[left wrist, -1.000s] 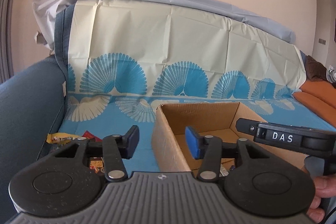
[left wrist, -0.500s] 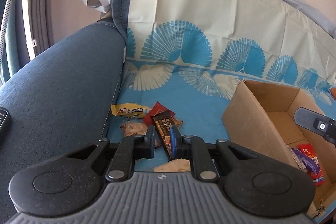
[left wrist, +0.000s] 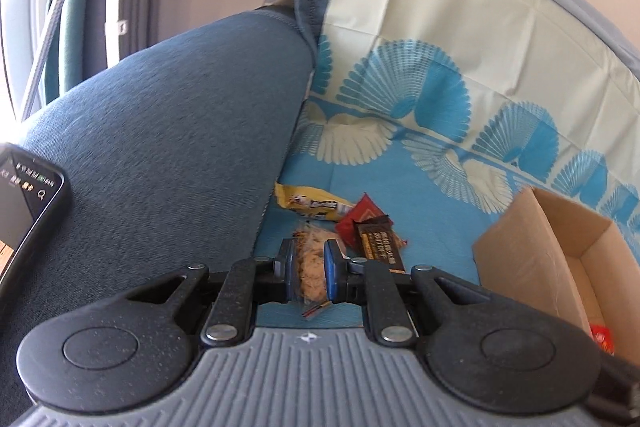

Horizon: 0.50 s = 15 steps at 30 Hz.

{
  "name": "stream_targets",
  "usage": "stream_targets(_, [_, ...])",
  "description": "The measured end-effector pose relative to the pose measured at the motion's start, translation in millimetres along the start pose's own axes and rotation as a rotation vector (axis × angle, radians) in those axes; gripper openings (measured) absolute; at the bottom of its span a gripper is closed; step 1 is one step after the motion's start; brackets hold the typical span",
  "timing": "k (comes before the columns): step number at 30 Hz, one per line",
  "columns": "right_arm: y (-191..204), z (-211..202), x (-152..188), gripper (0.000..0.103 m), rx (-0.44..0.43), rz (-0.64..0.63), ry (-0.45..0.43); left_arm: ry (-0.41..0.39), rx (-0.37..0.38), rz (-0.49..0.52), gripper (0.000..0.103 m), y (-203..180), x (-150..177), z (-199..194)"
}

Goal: Organize snacks
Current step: 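Lower the left tool to the cookie bag while the right tool approaches the clear peanut bar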

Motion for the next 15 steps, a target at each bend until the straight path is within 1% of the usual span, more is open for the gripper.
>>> stream_targets(2, [-8.0, 15.3, 3.2, 0.043, 0.020, 0.052, 0.044, 0.017, 0.010, -0.041, 0.016, 6.5, -3.3, 5.3])
stream_targets(5, [-19.3, 36.2, 9.1, 0.045, 0.037, 0.144, 0.096, 0.039, 0.051, -0.080, 0.016, 10.6, -4.3, 9.3])
stream_targets(7, [-26.0, 52.4, 14.3, 0.057, 0.052, 0.202, 0.133, 0.048, 0.052, -0.074, 0.017, 9.2, -4.0, 11.7])
stream_targets(8, [-30.1, 60.8, 16.2, 0.068, 0.064, 0.232, 0.150, 0.052, 0.054, -0.073, 0.017, 7.9, -3.9, 13.6])
stream_targets(9, [-34.2, 68.0, 18.9, 0.075, 0.075, 0.264, 0.163, 0.055, 0.058, -0.075, 0.017, 7.7, -3.5, 14.6])
stream_targets(10, [-38.2, 74.6, 20.0, 0.077, 0.082, 0.297, 0.173, 0.058, 0.061, -0.078, 0.017, 7.6, -3.1, 16.0])
stream_targets(12, [-44.8, 88.4, 21.4, 0.087, 0.092, 0.353, 0.195, 0.060, 0.065, -0.082, 0.017, 8.2, -2.9, 17.0])
stream_targets(13, [-47.5, 95.3, 22.4, 0.090, 0.106, 0.371, 0.209, 0.060, 0.068, -0.082, 0.017, 8.0, -2.9, 17.6])
stream_targets(15, [-52.6, 108.1, 24.1, 0.091, 0.132, 0.402, 0.232, 0.063, 0.068, -0.075, 0.017, 6.8, -2.5, 20.2])
Point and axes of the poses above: each gripper's, at about its wrist camera, not at the fingertips, and z roughly the way its jaws point, y to its left, x to its underside, the point moved 6 cm from there along z, roughly the way its jaws point, and after that the axes turned 12 degrees about y, right-handed, at the moved point
